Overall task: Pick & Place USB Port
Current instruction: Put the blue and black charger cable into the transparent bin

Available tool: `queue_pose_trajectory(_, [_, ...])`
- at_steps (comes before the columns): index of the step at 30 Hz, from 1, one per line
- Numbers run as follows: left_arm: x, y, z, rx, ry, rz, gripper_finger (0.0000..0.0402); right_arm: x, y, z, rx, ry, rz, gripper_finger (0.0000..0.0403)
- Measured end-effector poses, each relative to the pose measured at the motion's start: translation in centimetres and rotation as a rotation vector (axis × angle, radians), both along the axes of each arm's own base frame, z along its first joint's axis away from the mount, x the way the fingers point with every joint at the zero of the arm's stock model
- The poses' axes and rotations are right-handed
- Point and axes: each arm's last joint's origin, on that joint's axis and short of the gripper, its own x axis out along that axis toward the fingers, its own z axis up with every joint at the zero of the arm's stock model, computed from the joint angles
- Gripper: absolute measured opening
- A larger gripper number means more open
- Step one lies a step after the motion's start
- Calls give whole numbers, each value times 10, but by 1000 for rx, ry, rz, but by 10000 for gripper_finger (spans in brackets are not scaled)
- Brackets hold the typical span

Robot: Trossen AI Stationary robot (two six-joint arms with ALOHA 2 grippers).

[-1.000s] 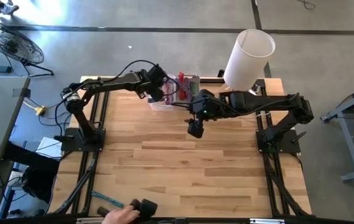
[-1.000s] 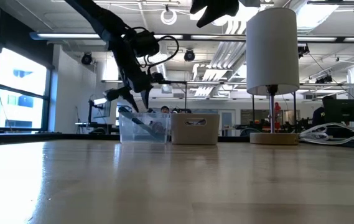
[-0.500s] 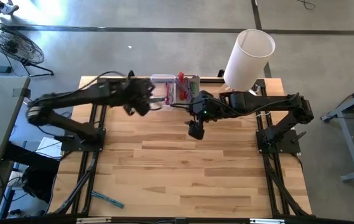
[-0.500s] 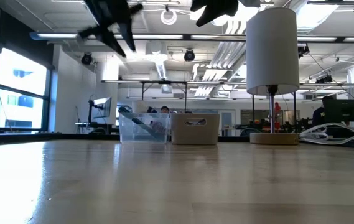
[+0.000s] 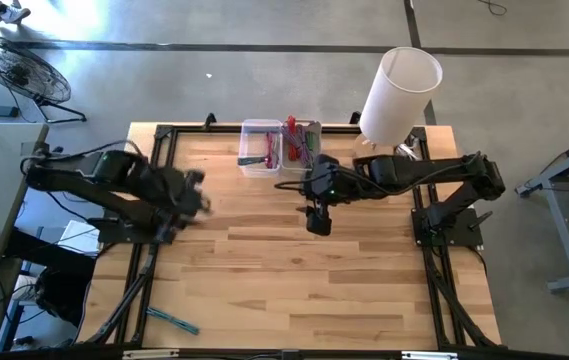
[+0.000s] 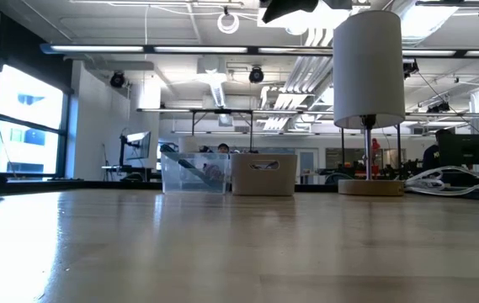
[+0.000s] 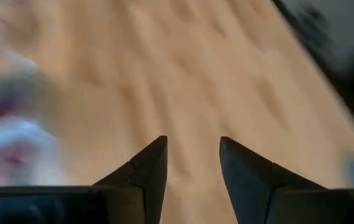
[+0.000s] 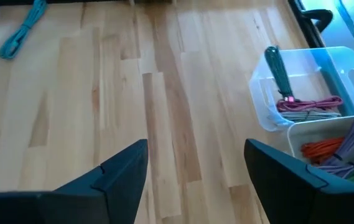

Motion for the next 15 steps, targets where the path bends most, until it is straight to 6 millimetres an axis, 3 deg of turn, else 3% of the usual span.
queue_pose_trajectory(6, [-12, -34, -26, -143, 424, -246, 143, -1, 15, 0, 8, 2, 58, 259])
queue_pose_trajectory(13, [-1, -86, -35, -143, 431, -352, 143, -5, 36, 0, -12, 3, 128, 259])
queue_pose_trajectory(15, [4, -102, -39, -175, 436, -312, 143, -6, 41, 0, -23, 1, 133, 259])
